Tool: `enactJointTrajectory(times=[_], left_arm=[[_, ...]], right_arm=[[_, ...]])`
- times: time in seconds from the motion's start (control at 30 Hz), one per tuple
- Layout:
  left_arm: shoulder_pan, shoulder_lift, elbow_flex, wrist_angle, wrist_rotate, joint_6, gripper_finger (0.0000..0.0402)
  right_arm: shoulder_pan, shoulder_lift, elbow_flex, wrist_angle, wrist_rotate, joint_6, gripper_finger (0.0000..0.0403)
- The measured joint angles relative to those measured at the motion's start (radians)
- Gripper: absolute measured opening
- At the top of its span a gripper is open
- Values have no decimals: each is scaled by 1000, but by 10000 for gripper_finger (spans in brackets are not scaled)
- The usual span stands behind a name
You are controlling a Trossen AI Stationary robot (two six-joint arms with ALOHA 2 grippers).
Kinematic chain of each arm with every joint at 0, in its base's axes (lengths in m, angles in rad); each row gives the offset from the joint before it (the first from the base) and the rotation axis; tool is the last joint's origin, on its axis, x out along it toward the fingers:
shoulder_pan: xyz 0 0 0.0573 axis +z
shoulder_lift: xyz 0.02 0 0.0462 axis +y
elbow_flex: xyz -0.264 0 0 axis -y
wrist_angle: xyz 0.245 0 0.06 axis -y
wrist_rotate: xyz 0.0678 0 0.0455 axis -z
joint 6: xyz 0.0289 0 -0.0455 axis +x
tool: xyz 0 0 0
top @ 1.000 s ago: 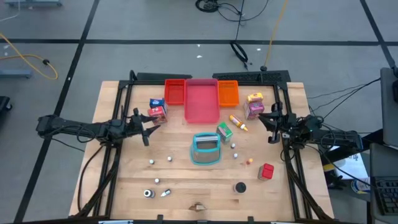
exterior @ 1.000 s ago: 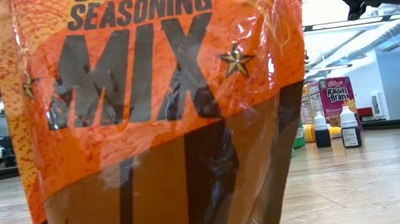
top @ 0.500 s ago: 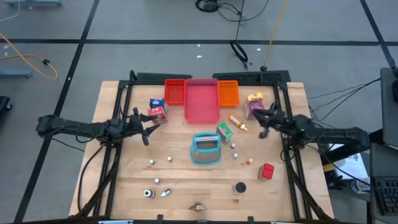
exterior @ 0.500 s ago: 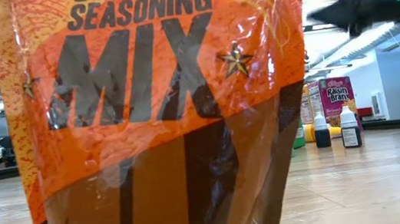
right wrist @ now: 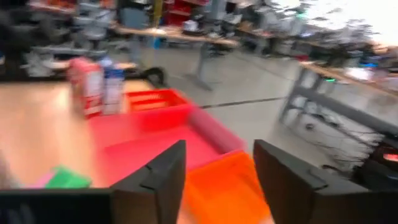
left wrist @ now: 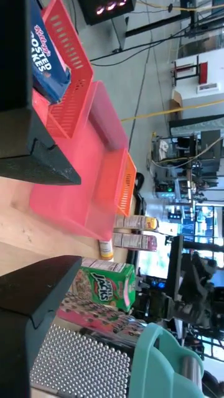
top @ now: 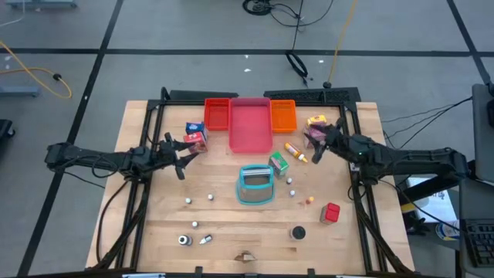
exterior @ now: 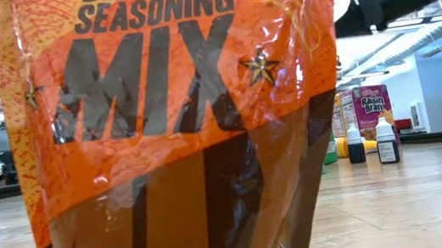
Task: Pick & Place Kitchen Items
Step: Put the purple cereal box into the pink bin
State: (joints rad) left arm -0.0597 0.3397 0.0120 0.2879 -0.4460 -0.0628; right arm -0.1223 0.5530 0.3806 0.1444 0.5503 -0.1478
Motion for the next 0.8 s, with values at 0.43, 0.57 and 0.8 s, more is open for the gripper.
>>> enactJointTrajectory(times=[0.43,0.57,0.8], left_arm=[[0,0,0,1,0,-2,198],[0,0,0,1,0,-3,198],[0,0,0,1,0,-6,198]], right_arm=[[80,-36,25,-312,278,84,276],[97,-58,25,-310,300,85,279],[107,-107,26,-514,312,226,279]])
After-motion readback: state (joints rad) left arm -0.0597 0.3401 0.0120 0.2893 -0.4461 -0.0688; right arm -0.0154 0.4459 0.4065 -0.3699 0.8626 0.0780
